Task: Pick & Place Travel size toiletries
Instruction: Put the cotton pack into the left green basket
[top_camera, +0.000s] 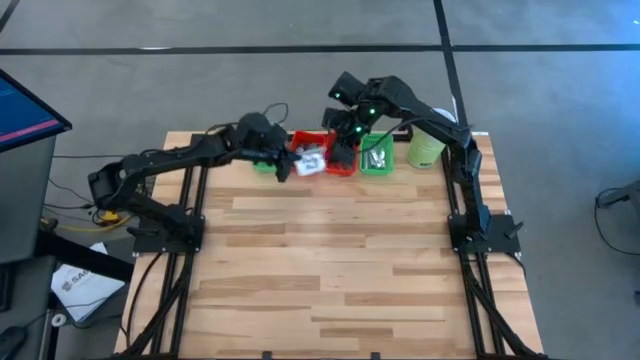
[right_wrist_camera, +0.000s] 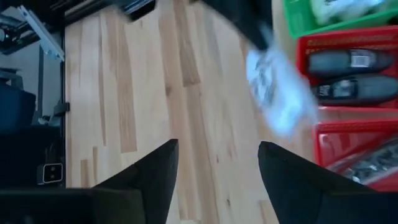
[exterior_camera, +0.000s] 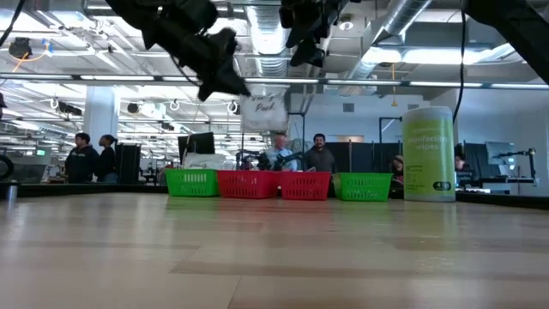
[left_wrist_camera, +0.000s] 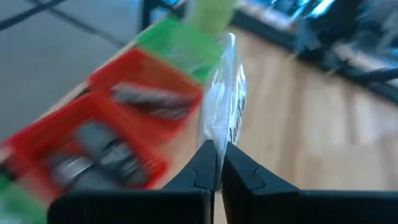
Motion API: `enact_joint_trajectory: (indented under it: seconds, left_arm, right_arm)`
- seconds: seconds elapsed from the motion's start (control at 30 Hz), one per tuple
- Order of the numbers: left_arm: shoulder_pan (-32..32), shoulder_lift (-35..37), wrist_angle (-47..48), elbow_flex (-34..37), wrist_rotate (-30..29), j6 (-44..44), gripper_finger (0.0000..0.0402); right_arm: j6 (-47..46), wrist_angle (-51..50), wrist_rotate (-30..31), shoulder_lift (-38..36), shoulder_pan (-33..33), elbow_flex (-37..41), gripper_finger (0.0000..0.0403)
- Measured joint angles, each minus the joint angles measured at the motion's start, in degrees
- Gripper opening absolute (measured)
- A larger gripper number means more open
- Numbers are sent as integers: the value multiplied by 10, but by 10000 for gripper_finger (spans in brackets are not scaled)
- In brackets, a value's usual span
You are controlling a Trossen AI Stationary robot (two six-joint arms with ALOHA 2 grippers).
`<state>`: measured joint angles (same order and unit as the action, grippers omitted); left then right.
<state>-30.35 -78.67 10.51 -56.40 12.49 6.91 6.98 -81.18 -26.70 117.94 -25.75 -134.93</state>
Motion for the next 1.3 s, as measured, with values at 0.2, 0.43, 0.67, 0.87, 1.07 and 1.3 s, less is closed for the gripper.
enact_joint_trajectory:
  seconds: [0.2,0.43,0.67,0.87,1.07,1.3]
  left_arm:
    - [-101,3,66,0,22,-60,1]
    - [-206,3,96,0,85,-174,1]
    - [-269,3,118,0,99,-250,1]
    - [-298,3,159,0,100,-315,1]
    - [-317,3,185,15,181,-342,1]
    - [-323,3,144,94,179,-371,1]
  right_arm:
    - [-10,5,0,-11,-17,0,202]
    - [-10,-1,0,-12,-17,0,185]
    - [-6,-1,0,-12,-17,0,170]
    - [-6,-1,0,-12,-21,0,160]
    - [-6,1,0,-12,-22,0,150]
    - [-6,11,0,-12,-21,0,137]
